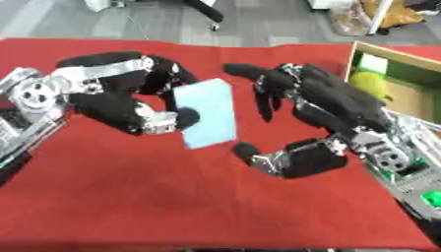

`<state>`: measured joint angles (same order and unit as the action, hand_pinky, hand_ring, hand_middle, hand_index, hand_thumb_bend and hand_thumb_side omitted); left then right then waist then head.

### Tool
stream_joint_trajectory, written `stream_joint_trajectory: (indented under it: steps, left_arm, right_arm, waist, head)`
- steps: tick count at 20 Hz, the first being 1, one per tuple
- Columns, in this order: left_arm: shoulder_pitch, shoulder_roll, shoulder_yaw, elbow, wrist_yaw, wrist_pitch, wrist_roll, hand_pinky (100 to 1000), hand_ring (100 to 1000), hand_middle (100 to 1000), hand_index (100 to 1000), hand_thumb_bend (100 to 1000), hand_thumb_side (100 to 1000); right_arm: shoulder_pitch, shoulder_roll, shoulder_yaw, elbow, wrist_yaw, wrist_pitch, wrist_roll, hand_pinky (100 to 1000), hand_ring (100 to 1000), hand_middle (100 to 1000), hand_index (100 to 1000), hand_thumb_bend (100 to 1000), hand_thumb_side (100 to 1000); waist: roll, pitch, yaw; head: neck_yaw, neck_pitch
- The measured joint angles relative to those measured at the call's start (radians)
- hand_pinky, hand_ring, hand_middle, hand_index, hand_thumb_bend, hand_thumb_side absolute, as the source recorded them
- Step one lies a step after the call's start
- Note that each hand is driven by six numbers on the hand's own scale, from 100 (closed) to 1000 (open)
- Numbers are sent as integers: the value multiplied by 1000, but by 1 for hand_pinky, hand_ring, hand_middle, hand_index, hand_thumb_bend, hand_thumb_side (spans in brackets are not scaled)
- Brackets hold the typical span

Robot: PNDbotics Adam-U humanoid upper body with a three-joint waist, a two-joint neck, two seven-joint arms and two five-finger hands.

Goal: Pick up the objects with one hand, pass them to the other hand, and then place them into the box on the other side of the table.

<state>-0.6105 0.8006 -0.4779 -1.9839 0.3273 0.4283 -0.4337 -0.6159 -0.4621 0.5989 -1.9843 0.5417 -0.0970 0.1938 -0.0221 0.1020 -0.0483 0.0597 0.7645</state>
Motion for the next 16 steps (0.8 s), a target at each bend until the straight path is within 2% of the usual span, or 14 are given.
stream_joint_trajectory:
  steps: [16]
  left_arm:
    - [-30, -26, -26, 0, 20, 7, -13, 797, 510, 477, 630, 161, 420]
  right_arm:
    - [-5, 8, 6, 0, 0, 10, -46, 350, 455, 301, 998, 289, 357]
  waist:
    - [0, 0, -2]
  head:
    - [0, 0]
